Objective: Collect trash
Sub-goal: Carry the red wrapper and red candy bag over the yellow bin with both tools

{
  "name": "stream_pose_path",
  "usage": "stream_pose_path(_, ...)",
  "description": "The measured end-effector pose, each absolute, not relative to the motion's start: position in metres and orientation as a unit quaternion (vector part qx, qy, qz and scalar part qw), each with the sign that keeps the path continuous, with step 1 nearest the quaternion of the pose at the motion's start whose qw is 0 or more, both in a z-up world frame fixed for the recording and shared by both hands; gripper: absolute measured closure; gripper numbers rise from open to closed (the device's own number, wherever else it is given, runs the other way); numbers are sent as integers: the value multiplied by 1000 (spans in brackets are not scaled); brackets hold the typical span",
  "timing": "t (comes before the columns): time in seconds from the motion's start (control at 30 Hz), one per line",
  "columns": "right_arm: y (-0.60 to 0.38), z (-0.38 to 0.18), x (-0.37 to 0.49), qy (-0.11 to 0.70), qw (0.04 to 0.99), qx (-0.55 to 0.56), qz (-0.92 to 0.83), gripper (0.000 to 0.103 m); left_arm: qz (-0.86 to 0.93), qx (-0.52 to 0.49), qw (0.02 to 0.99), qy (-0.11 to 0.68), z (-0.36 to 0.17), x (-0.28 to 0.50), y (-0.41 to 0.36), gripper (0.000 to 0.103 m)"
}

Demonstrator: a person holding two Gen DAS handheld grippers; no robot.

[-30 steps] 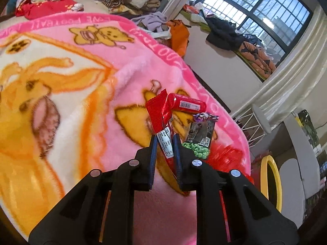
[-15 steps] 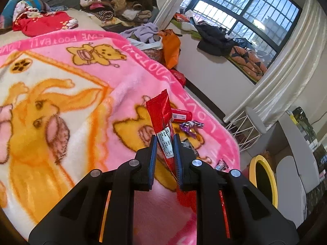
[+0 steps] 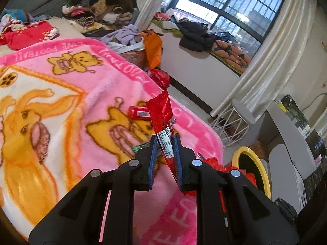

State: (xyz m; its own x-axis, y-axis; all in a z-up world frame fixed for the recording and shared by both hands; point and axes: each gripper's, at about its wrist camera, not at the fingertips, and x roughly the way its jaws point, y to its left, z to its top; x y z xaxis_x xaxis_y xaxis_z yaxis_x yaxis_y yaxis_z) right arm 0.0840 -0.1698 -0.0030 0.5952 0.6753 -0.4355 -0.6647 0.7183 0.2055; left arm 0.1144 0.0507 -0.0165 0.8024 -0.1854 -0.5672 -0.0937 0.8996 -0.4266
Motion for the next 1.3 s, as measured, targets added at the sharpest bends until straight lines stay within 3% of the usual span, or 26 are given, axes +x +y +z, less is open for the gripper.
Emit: stream_pose_path(1.3, -268, 8, 102, 228, 933, 103, 257, 98, -148, -163, 923, 315, 0, 123, -61, 91)
